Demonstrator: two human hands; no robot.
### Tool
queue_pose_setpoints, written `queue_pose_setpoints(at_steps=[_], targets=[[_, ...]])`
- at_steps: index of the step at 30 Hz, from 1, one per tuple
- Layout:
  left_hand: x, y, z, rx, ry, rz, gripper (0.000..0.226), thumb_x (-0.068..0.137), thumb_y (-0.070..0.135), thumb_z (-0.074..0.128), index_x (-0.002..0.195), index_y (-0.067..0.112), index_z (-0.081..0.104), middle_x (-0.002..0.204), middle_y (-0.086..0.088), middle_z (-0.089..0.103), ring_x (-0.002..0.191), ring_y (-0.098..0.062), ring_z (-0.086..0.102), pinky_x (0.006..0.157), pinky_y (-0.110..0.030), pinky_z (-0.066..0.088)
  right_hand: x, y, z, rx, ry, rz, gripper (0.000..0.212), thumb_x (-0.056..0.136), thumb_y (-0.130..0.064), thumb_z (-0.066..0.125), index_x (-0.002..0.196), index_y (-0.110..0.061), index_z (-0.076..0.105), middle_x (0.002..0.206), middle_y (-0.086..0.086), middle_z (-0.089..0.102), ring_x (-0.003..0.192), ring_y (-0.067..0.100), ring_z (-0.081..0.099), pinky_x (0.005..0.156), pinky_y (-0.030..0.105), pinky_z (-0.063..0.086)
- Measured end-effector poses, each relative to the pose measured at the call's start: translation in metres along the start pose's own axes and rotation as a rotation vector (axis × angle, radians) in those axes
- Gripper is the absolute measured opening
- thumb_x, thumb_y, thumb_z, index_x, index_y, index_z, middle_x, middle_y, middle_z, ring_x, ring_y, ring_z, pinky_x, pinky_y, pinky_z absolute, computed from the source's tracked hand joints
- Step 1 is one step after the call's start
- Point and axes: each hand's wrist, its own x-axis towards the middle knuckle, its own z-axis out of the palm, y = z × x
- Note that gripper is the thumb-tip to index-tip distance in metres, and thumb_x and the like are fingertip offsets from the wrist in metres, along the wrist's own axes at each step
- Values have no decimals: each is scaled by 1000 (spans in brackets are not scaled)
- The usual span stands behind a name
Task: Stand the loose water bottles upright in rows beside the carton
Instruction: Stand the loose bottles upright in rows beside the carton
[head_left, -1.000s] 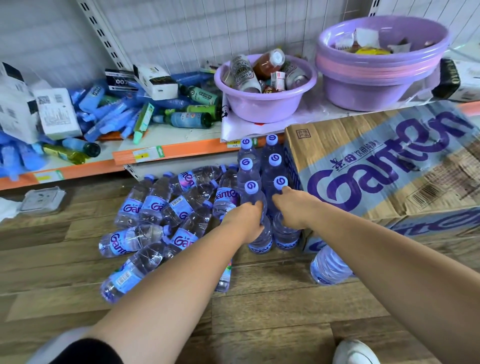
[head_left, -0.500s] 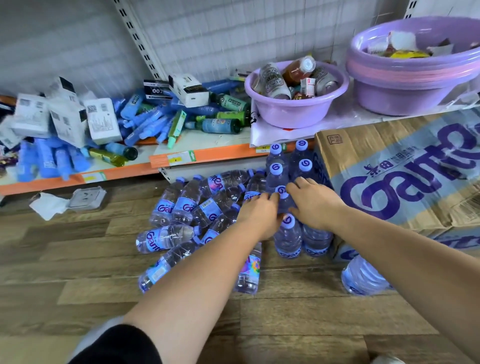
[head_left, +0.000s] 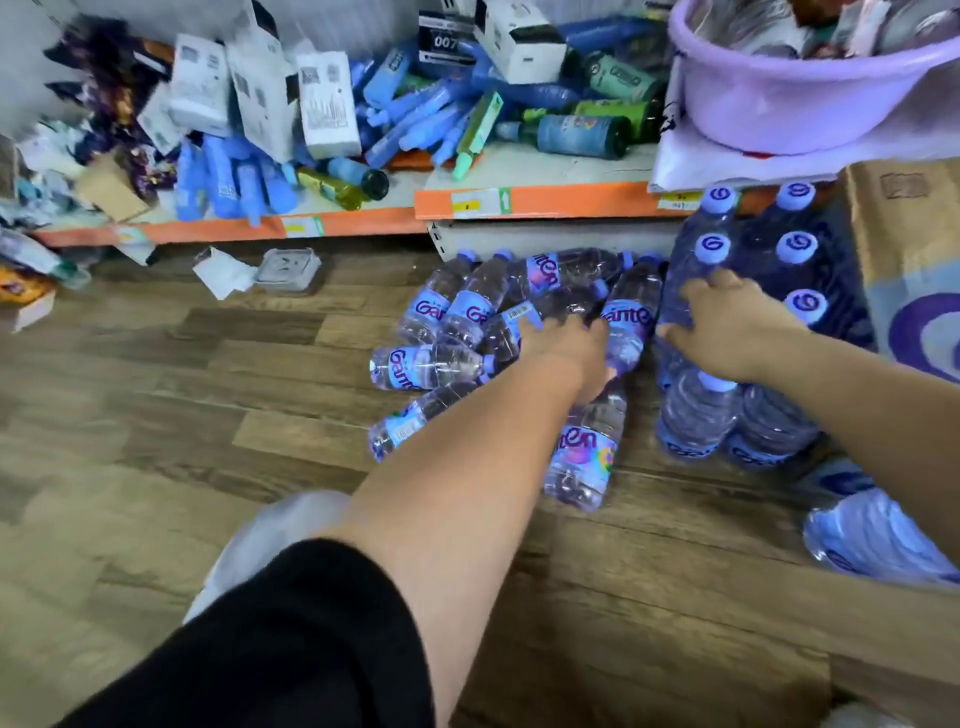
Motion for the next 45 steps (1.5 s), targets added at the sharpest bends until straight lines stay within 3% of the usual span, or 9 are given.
queue_pose_setpoints(at_steps=[5,15,21,25,30,34,41,45], targets=[[-1,-34,3,-79,-18,-93,56,96,41,41,143,15,26,149,-12,33,138,-36,31,115,-54,20,4,-7,10,-66,-25,-127,56,97,-40,44,142,-7,34,148,15,34,140,33,28,116,40,24],[-3,-97,-24,-187,21,-25,59,97,40,38,147,16,18,150,-15,29,137,-37,33,110,-53,31,24,-47,-45,-198,-137,-63,54,97,-40,43,140,-7,36,145,16,35,134,35,37,104,44,38],[-3,-126,-49,-281,108,31,63,96,39,43,148,15,17,155,-14,23,141,-35,28,114,-51,28,40,-71,-83,-298,-157,-22,57,97,-42,43,141,-7,34,143,17,36,131,36,40,104,42,40],[17,-133,-49,-299,116,36,67,96,39,44,151,19,10,156,-15,20,143,-35,25,115,-50,26,66,-72,-70,-323,-168,-17,56,96,-41,46,140,-8,36,143,17,36,130,38,41,105,46,41],[47,-144,-42,-248,38,2,72,95,40,44,152,20,5,160,-9,12,145,-33,20,117,-47,24,113,-65,-48,-305,-213,-15,46,93,-17,52,136,-4,45,137,19,45,123,36,50,94,40,47],[81,-141,-51,-175,-1,-15,68,97,40,40,152,22,5,160,-4,11,146,-29,20,116,-44,21,150,-50,-30,-212,-301,38,40,96,-19,48,133,-4,48,137,13,51,122,31,52,96,35,45],[168,-111,-41,-128,-84,140,66,97,38,41,151,16,9,159,-10,14,144,-32,22,117,-45,26,203,-30,5,-160,-381,113,33,96,-16,46,126,-5,55,128,13,59,114,29,58,94,33,47],[212,-94,-28,-129,-41,223,64,94,33,49,148,14,19,154,-10,24,142,-31,26,114,-46,30,230,-28,33,-104,-418,172,36,97,-15,44,129,-3,51,135,15,53,121,32,53,99,37,44]])
